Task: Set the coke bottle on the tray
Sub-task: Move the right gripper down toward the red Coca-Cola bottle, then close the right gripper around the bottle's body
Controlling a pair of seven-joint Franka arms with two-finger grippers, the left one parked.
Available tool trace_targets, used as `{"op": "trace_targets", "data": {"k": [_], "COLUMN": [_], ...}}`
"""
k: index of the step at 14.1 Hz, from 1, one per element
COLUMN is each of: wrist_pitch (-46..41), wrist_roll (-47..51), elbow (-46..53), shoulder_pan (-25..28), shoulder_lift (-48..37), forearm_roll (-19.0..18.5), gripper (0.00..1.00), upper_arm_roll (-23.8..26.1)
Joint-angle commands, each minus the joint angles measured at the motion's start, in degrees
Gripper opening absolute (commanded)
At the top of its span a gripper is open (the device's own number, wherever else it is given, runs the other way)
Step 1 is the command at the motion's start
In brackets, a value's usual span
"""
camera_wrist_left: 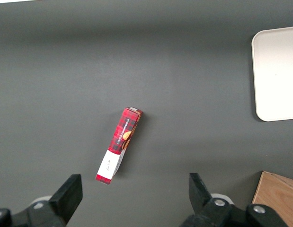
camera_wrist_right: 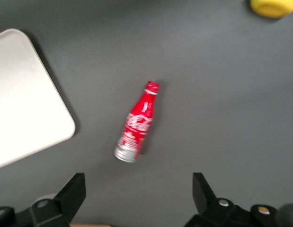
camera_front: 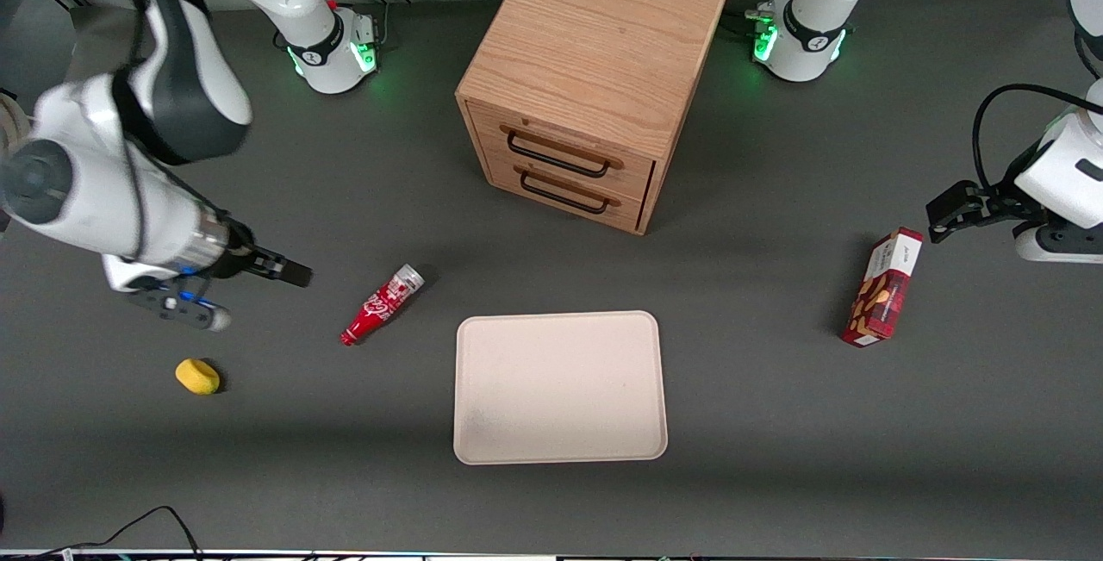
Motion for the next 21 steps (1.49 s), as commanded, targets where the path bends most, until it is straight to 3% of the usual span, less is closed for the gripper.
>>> {"op": "trace_targets", "data": {"k": [1,6,10,14,16,17,19,21], "wrist_pitch": [8.3,20.8,24.6,26.6,27.6,27.6,27.6,27.5], "wrist_roll": [7.8,15.8,22.5,26.9,27.6,27.6,27.6,27.6], "elbow": [-5.1,-12.5,-12.6,-12.6,-12.6,-12.6,-12.5,-12.2], "shoulder_pan": [0.9,1.1,2.8,3.1,3.2,3.2,3.2,3.2], "shoulder_lift": [1.9,7.6,13.8,16.9,18.0,18.1,18.4,18.5], "forearm_roll": [-0.1,-0.2,-0.2,-4.8,-5.0,-5.3,-5.7,-5.6], "gripper": [1.00,1.00,1.00,1.00,0.99,0.84,0.43,0.10], "upper_arm_roll": [-0.4,-0.4,-0.4,-0.4,-0.4,-0.4,-0.4,-0.4]}}
